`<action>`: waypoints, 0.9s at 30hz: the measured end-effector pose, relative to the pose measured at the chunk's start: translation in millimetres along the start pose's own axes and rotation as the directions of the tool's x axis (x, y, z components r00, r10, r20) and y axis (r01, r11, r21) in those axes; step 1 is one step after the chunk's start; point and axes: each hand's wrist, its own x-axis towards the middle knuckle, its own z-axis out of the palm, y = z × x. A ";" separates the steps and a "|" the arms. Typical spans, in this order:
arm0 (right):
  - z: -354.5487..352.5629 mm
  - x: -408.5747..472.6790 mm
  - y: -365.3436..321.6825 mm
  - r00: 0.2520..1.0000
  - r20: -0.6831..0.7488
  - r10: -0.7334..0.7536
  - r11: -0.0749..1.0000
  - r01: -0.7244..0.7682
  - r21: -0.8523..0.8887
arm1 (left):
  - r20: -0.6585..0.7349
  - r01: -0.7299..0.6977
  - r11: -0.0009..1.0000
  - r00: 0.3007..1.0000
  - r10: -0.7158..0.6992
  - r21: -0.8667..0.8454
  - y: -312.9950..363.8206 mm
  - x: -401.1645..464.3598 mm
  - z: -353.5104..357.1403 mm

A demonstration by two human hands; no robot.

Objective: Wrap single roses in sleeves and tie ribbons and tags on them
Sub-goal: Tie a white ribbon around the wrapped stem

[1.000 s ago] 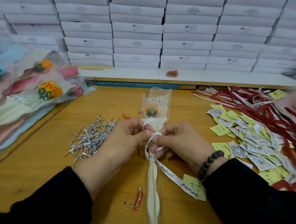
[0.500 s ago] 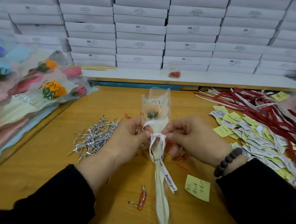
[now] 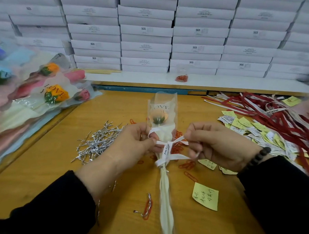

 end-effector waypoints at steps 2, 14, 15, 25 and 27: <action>-5.1 -2.4 -3.4 0.999 -0.007 0.047 0.975 -0.048 -0.219 | -0.033 0.001 1.000 0.999 -0.001 0.014 -0.7 0.1 -3.2; -18.1 -8.1 -15.1 0.982 -0.097 0.163 0.615 -0.178 -0.768 | -0.134 -0.035 0.935 0.987 0.087 0.353 -3.3 6.2 -22.9; -18.5 -7.9 -15.3 0.979 -0.100 0.176 0.597 -0.187 -0.780 | -0.130 -0.032 0.921 0.987 0.090 0.389 -4.3 6.4 -24.5; -19.2 -8.4 -13.2 0.980 -0.154 0.126 0.428 -0.194 -0.883 | -0.209 0.011 0.761 0.964 0.165 0.649 -5.2 7.5 -31.9; -13.9 -6.1 -13.8 0.989 -0.141 0.050 0.428 -0.149 -0.892 | -0.205 -0.007 0.752 0.961 0.188 0.659 -3.4 5.3 -26.3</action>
